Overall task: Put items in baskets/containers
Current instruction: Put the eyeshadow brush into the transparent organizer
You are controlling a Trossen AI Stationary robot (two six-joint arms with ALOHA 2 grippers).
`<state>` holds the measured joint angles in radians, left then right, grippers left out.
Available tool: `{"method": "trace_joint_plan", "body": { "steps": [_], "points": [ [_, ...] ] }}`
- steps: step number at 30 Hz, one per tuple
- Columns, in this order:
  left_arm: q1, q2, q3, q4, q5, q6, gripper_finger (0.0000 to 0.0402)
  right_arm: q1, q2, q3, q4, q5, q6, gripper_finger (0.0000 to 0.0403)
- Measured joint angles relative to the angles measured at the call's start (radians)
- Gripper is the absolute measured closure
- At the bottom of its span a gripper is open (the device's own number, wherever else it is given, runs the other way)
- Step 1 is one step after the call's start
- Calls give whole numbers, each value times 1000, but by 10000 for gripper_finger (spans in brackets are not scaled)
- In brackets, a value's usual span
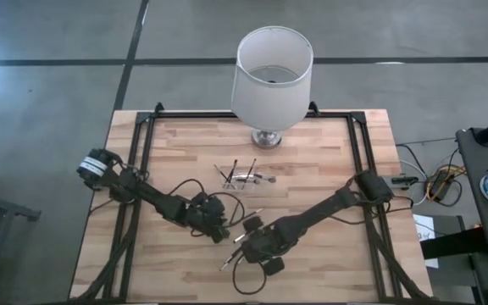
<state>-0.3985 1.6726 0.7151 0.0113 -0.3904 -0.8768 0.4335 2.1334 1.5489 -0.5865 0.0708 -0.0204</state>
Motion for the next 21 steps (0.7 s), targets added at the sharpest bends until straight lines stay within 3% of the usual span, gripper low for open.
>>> {"method": "trace_joint_plan", "body": {
  "steps": [21],
  "points": [
    [0,0,0,9,-1,-17,289,-18,96,58,96,-59,-101,289]
  ]
}}
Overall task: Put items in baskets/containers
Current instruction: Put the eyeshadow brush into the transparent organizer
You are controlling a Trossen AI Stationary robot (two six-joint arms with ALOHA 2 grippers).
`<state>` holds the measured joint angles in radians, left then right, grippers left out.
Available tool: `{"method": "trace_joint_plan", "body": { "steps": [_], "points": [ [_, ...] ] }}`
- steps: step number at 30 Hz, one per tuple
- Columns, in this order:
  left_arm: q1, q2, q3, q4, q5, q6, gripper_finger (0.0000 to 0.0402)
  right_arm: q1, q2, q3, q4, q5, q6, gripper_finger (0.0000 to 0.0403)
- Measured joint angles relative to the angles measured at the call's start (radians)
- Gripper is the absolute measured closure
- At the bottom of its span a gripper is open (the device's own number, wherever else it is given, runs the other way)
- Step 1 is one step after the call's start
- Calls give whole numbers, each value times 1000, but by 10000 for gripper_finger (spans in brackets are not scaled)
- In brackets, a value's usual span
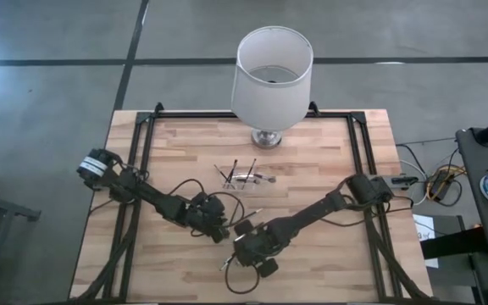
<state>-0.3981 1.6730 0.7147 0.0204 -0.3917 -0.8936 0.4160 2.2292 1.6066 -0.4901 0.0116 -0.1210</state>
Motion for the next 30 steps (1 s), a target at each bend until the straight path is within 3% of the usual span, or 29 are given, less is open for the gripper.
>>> {"method": "trace_joint_plan", "body": {
  "steps": [7,18,30],
  "points": [
    [1,0,0,1,-1,-5,289,-10,26,29,-44,-65,23,305],
    [1,-1,0,1,-1,-2,289,-37,26,15,-68,-105,74,386],
    [-5,-135,0,-54,-36,2,289,-42,4,6,-73,-216,297,393]
  ]
}}
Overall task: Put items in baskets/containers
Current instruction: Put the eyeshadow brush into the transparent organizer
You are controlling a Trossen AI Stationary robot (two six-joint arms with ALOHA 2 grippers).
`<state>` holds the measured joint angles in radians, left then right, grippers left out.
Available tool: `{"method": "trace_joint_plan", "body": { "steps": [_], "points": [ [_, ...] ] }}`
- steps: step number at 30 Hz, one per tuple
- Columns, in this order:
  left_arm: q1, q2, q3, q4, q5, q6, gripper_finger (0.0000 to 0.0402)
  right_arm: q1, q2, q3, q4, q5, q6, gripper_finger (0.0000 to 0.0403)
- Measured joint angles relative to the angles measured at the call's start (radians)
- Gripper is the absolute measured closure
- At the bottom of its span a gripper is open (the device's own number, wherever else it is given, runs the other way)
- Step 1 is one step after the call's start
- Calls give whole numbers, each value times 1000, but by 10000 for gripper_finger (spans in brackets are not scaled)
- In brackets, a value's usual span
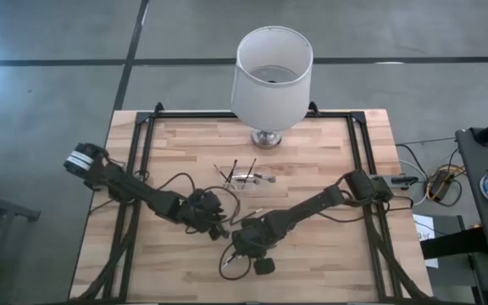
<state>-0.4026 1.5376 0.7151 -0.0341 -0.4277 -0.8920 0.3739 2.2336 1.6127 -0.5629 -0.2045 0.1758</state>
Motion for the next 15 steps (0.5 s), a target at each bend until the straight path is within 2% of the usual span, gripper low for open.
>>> {"method": "trace_joint_plan", "body": {
  "steps": [7,15],
  "points": [
    [-39,-130,-1,-155,-43,-14,289,-4,-30,-4,29,30,84,397],
    [-121,-190,-4,-281,-151,-156,289,9,-36,-3,43,55,138,396]
  ]
}}
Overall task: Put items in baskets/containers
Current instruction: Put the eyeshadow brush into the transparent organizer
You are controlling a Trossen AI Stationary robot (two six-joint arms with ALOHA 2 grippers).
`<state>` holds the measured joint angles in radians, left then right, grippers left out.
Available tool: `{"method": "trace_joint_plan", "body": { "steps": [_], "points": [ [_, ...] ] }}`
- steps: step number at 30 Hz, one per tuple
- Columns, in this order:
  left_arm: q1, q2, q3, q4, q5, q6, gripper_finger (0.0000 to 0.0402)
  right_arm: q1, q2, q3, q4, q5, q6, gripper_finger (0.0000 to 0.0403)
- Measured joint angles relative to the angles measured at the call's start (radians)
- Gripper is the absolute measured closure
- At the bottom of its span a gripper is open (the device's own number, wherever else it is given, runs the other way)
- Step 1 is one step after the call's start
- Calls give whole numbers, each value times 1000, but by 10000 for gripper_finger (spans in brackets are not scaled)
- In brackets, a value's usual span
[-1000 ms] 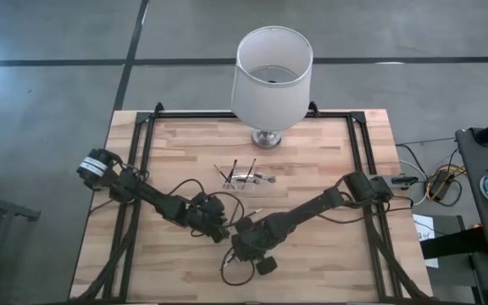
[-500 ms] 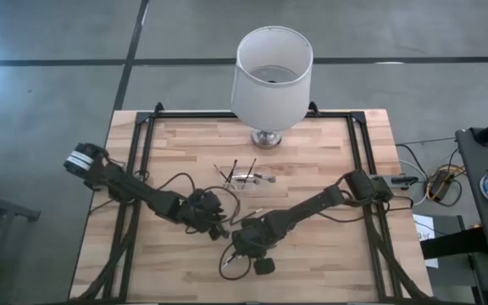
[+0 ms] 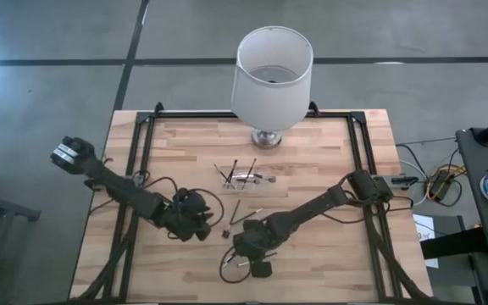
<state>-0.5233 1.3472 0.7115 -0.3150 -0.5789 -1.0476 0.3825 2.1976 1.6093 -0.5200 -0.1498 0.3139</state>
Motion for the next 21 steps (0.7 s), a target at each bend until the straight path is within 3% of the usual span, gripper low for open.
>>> {"method": "trace_joint_plan", "body": {
  "steps": [8,14,18,21],
  "points": [
    [-87,44,-36,20,0,-159,289,18,-36,2,-80,18,-23,395],
    [-134,82,-77,163,1,-194,289,119,-48,4,-109,-45,-78,386],
    [-138,103,-78,193,1,-204,289,182,-36,2,-133,143,-82,355],
    [-143,121,-72,219,17,-184,289,183,-38,4,-131,228,-38,324]
  ]
}}
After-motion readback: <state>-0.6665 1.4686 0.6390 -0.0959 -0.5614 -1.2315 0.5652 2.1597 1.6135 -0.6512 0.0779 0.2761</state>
